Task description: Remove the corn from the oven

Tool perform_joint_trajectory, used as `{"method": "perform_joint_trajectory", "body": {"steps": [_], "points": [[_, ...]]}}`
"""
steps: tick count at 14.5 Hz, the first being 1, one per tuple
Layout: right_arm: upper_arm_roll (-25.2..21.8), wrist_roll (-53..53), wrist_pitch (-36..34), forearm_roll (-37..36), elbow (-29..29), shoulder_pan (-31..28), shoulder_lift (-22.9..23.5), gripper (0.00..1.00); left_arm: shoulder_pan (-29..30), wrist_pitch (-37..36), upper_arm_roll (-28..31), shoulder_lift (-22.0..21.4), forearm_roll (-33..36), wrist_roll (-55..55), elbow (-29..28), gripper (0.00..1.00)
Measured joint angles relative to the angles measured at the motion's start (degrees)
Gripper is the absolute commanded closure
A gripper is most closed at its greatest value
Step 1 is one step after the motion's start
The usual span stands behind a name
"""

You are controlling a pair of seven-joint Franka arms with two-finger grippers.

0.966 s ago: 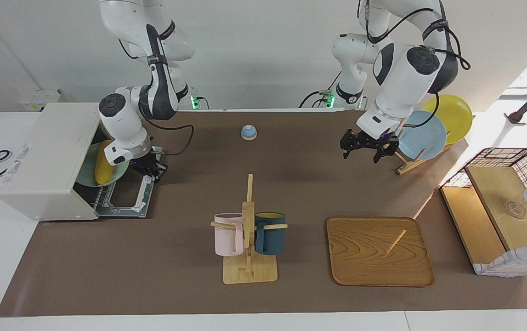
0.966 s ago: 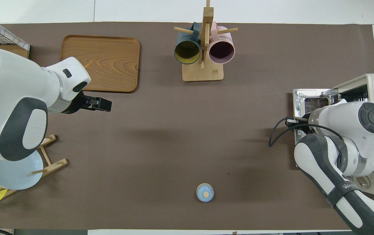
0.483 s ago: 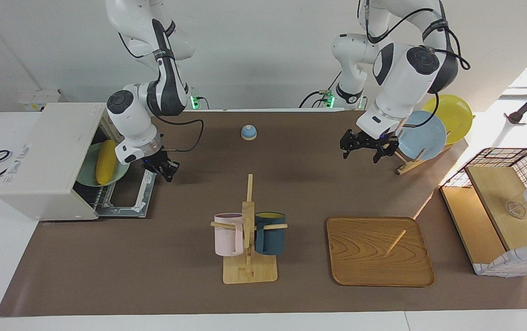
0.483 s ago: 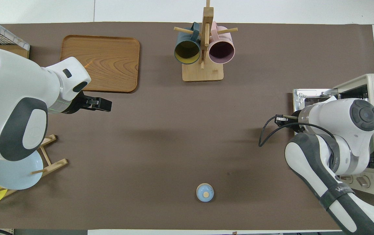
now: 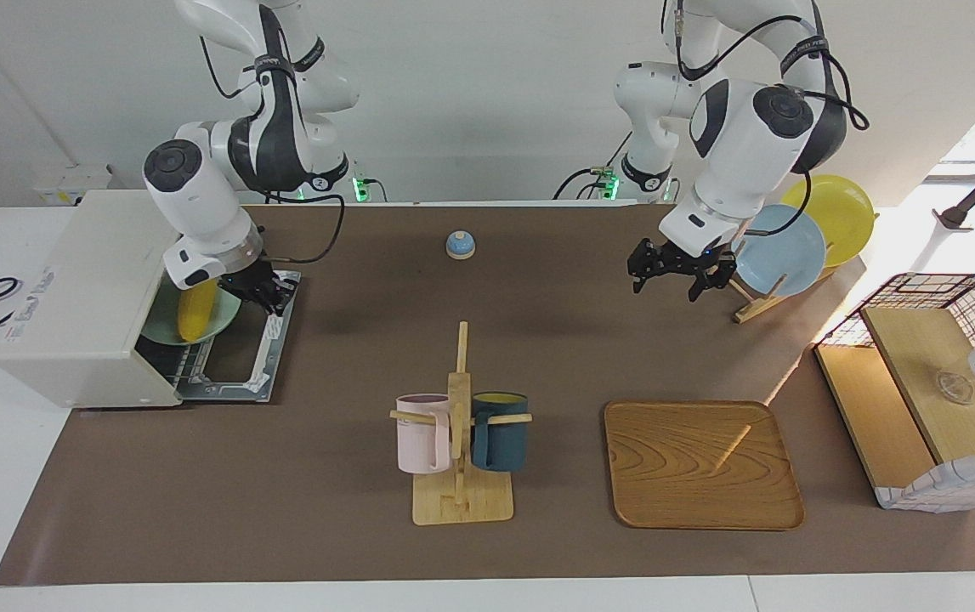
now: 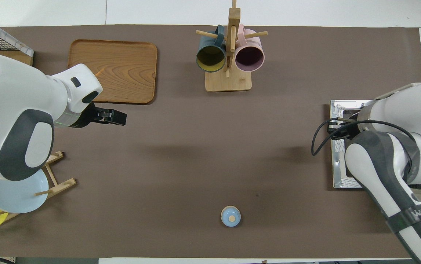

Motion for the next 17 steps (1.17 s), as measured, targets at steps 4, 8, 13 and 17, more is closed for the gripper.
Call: {"method": "perform_joint_trajectory", "body": {"steps": [4,8,13,17], "points": [[-0.04,-0.28,-0.06,-0.23,-1.3,-3.14,-0.04,0.57,-0.21,0.03,0.02,0.0,-0.03,0.0,0.0,0.0],[-0.04,-2.12,0.33,-1.63,-2.72,-3.31,-0.33,0.57,-0.24,0.08,0.03,0.0,-0.05,0.0,0.0,0.0],[-0.04,-3.61,2.11,-2.26,-5.43,-3.97,-1.24,0.57,-0.27,0.14,0.04,0.0,-0.41,0.0,0.0,0.0],[-0.05,-5.54,2.45,-2.4,-6.29,-3.97,-1.66,0.57,-0.28,0.27,0.04,0.0,-1.12,0.0,0.0,0.0]]}}
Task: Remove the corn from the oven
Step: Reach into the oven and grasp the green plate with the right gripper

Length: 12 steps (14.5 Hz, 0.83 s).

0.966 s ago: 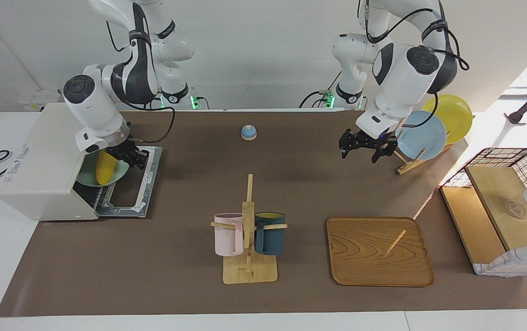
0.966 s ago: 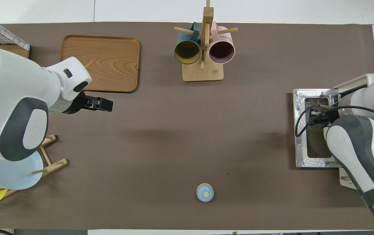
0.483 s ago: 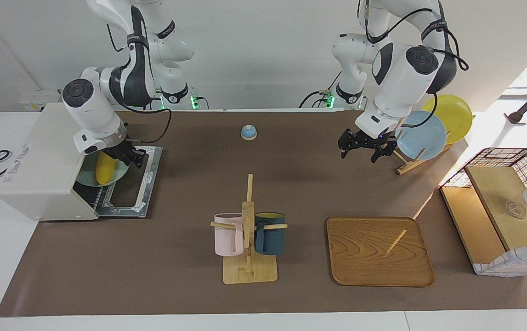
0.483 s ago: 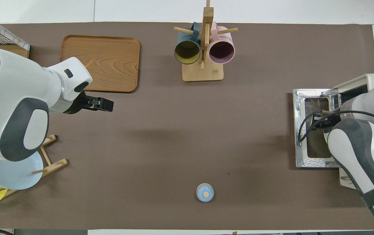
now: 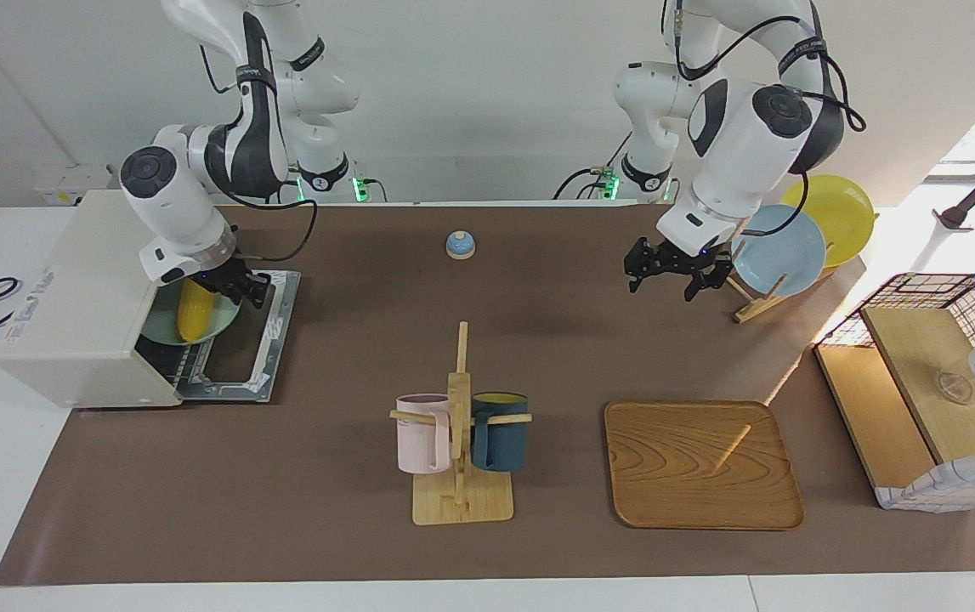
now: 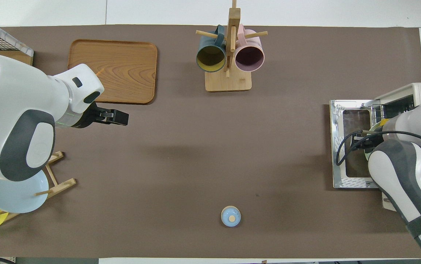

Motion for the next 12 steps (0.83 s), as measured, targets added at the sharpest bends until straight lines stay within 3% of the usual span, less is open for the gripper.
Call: {"method": "perform_joint_trajectory", "body": {"steps": [8,11,12], "points": [[-0.01,-0.26,-0.07,-4.74,-0.33,-0.21,-0.14,0.62,0.0,0.16,0.01,0.0,-0.28,0.0,0.0,0.0],[-0.01,-0.3,-0.07,-4.78,-0.58,-0.79,-0.15,0.83,0.0,0.28,0.01,0.0,-0.3,0.0,0.0,0.0],[-0.01,-0.31,-0.07,-4.78,-0.67,-0.81,-0.16,0.94,0.0,0.33,0.01,0.0,-0.31,0.0,0.0,0.0]]}}
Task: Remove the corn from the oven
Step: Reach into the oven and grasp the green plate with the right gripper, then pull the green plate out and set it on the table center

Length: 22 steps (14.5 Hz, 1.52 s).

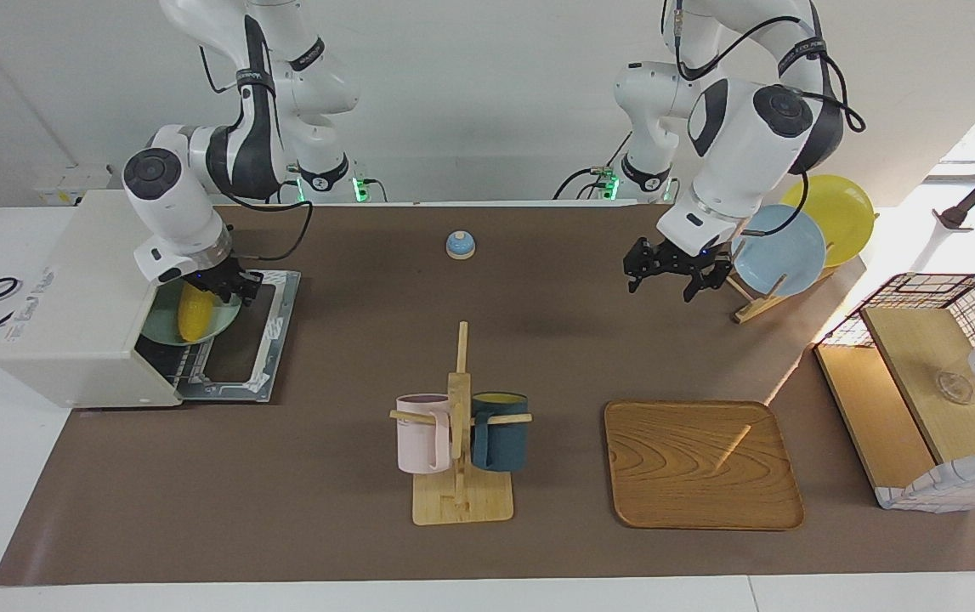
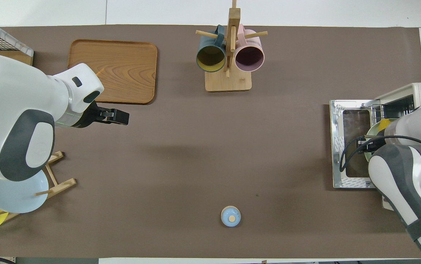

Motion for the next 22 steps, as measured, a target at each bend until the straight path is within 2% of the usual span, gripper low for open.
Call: {"method": "perform_joint_trajectory", "body": {"steps": [1,6,8,12,15,22], "points": [[0.0,-0.13,0.0,0.0,-0.08,0.0,-0.02,1.0,0.0,0.03,0.0,0.0,-0.01,0.0,0.0,0.0],[0.3,-5.4,-0.03,-0.12,-0.12,0.23,-0.94,1.0,0.0,0.12,0.0,0.0,-0.27,0.0,0.0,0.0],[0.66,-5.76,-0.33,-0.13,0.87,2.14,-0.88,1.0,0.0,0.15,0.0,0.0,-0.35,0.0,0.0,0.0],[1.11,1.16,-6.13,-0.13,7.17,10.83,0.6,1.0,0.0,0.17,0.01,0.0,-0.38,0.0,0.0,0.0],[1.32,10.5,-9.82,-0.12,12.99,18.22,4.34,1.0,0.0,0.25,0.02,0.0,-0.38,0.0,0.0,0.0],[1.52,27.11,-13.07,0.27,22.69,31.05,11.58,1.0,0.0,0.74,0.02,0.0,-0.39,0.0,0.0,0.0]]}}
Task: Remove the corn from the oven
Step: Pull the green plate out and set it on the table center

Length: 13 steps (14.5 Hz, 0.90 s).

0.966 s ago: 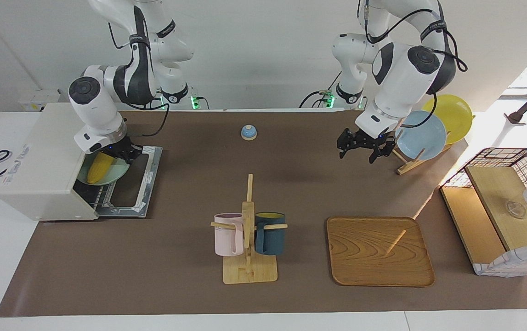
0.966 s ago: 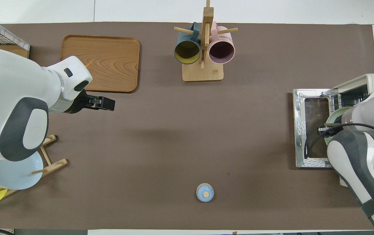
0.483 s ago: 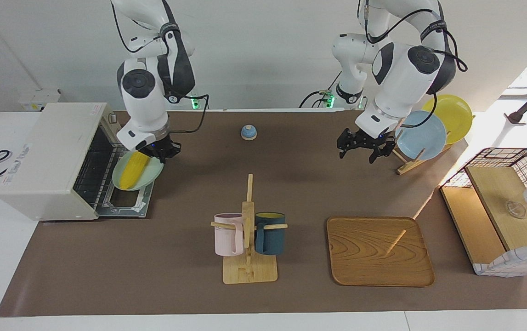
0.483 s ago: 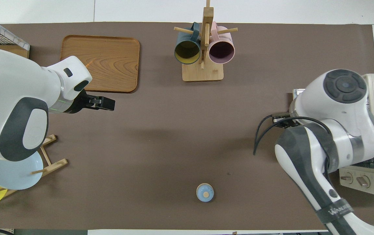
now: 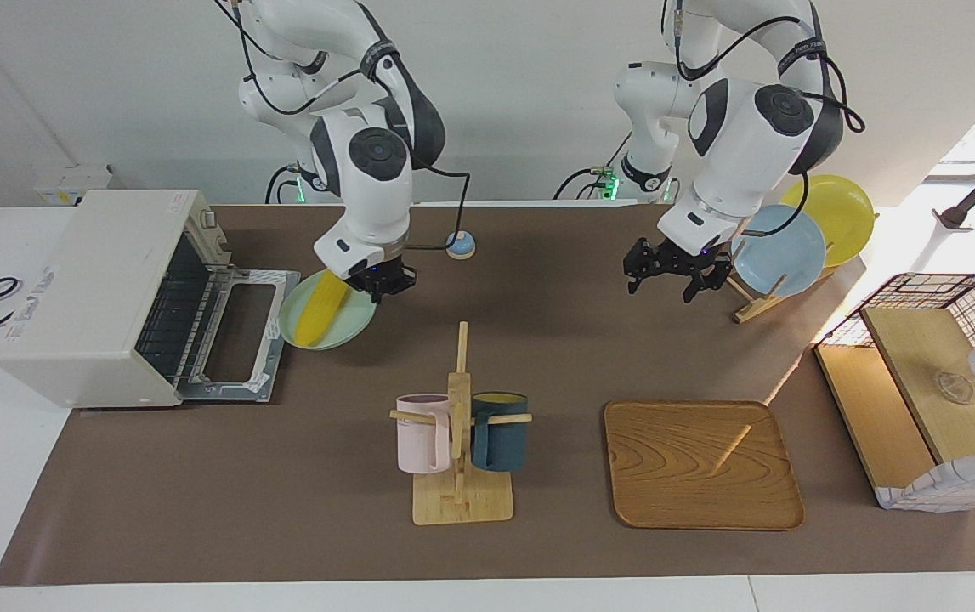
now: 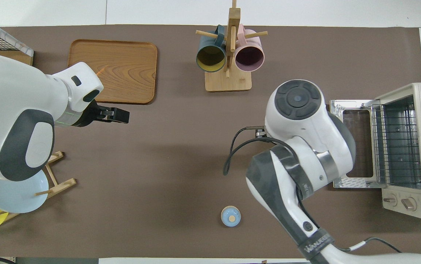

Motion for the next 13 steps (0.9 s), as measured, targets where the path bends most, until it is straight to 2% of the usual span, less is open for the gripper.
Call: {"method": "perform_joint_trajectory", "body": {"steps": [3,5,8,11,13], "points": [[0.1,8.14,-1.11,2.23,8.13,5.79,7.26,1.0,0.0,0.1,0.0,0.0,0.0,0.0,0.0,0.0],[0.17,11.2,0.8,3.42,12.53,7.69,12.79,1.0,0.0,0.23,0.0,0.0,-0.09,0.0,0.0,0.0],[0.43,11.38,7.51,5.25,13.88,7.84,16.91,1.0,0.0,0.42,0.0,0.0,-0.22,0.0,0.0,0.0],[0.42,11.41,11.16,10.2,13.98,7.47,17.68,0.82,0.0,0.56,0.0,0.05,-0.26,0.0,0.0,0.0],[0.41,11.41,11.25,11.04,14.94,7.07,17.57,0.75,0.0,0.72,0.0,0.12,-0.29,0.0,0.0,0.0]]}}
